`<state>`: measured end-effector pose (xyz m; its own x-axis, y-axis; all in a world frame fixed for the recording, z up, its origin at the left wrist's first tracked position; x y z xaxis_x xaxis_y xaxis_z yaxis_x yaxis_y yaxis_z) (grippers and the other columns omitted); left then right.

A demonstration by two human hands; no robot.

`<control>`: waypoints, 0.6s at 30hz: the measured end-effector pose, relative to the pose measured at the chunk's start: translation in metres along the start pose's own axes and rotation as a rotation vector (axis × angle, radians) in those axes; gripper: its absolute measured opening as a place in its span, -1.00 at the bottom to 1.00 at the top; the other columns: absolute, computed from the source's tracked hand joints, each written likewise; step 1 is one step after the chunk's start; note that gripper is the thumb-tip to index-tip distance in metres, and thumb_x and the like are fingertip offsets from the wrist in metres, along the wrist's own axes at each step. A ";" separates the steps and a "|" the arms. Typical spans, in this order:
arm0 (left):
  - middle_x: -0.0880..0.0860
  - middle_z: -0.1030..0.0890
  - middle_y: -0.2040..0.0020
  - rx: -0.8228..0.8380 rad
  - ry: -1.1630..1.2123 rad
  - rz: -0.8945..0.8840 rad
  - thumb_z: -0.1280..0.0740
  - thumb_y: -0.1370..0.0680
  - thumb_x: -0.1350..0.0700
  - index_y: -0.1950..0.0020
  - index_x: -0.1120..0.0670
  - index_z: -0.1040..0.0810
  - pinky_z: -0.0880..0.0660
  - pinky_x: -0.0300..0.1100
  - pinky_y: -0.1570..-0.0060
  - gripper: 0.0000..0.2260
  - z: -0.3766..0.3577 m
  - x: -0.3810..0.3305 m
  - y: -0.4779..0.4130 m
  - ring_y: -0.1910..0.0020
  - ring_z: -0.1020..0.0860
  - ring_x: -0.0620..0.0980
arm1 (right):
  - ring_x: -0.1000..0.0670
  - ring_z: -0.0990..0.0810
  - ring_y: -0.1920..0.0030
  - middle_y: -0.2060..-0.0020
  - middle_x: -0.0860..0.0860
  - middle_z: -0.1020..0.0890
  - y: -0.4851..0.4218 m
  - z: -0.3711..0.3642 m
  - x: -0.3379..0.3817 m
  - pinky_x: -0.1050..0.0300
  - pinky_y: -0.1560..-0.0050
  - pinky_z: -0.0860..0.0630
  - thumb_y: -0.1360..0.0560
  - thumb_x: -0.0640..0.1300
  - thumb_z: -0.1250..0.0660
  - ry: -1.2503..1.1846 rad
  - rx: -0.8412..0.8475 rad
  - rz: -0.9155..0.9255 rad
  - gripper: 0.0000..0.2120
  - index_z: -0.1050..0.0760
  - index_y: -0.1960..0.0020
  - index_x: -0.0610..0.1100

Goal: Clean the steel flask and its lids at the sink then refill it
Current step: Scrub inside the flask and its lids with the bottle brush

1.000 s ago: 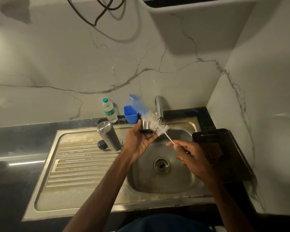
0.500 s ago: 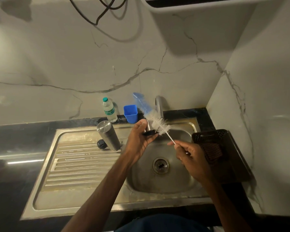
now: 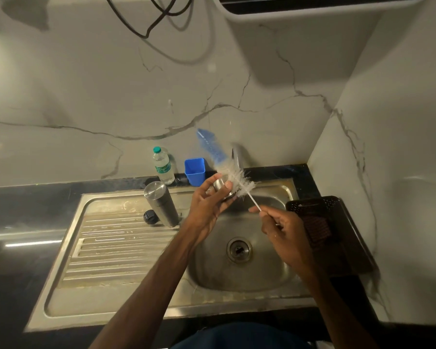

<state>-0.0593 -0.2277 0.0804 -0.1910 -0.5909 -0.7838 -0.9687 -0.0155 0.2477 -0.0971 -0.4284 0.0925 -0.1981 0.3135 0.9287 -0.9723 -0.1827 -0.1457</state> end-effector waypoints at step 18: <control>0.14 -0.71 -0.14 -0.002 -0.099 -0.083 -0.48 -0.52 0.16 -0.39 0.26 -0.53 -0.64 0.03 -0.18 -0.53 0.002 -0.016 0.003 -0.15 -0.69 0.10 | 0.13 -0.38 0.46 0.47 0.10 -0.45 0.002 0.001 0.003 0.24 0.43 -0.33 -0.67 -0.25 -0.26 0.033 0.002 0.021 -0.74 -0.67 -0.21 -0.04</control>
<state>-0.0596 -0.2163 0.0929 -0.1255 -0.5046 -0.8542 -0.9814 -0.0628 0.1813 -0.0997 -0.4292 0.0949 -0.2226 0.3403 0.9136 -0.9676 -0.1917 -0.1644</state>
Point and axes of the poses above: each hand's wrist, its own y-axis away from the middle knuckle, its own z-axis out of the back of the hand, x = y × z, the point moved 3 cm from there along -y, towards the middle knuckle
